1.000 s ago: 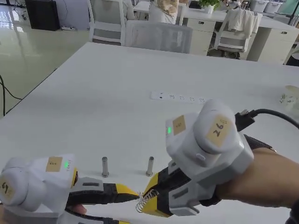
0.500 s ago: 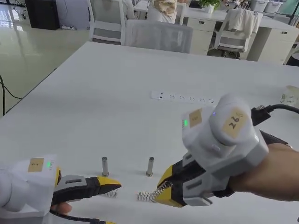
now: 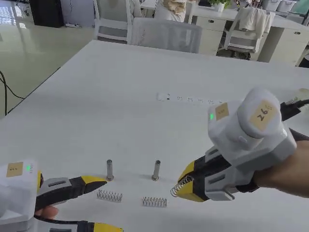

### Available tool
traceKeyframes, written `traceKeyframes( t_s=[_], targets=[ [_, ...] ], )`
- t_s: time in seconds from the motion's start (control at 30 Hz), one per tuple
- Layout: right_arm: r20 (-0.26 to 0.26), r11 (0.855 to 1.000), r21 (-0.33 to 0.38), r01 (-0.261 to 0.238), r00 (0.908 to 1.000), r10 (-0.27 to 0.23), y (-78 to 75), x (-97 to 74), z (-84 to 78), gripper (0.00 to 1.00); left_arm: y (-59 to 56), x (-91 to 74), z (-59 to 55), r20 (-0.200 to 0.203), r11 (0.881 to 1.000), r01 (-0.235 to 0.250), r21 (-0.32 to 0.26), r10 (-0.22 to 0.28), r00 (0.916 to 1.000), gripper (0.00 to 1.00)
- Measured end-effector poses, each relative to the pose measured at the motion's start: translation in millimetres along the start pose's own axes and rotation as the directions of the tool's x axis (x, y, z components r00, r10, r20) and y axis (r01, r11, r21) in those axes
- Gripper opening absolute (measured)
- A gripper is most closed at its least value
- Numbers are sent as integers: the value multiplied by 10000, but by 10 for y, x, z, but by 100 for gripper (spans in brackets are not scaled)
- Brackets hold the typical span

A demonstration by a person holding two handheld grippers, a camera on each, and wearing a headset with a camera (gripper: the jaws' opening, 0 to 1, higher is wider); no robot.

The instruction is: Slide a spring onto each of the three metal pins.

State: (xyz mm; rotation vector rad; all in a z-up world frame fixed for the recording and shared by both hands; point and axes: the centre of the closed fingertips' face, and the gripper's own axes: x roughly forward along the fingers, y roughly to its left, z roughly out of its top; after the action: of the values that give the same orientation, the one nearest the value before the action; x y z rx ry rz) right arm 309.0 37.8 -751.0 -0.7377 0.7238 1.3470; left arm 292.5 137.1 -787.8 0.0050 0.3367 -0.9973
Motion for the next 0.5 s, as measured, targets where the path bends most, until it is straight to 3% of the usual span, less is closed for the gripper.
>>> traceKeyframes(
  t_s=[0.5],
  targets=[
    [-384,9951,562,815,9961,-794,-402,-208,-244,8,167,-113,-4,209,9968,-786,-138,789,9967,64]
  ],
)
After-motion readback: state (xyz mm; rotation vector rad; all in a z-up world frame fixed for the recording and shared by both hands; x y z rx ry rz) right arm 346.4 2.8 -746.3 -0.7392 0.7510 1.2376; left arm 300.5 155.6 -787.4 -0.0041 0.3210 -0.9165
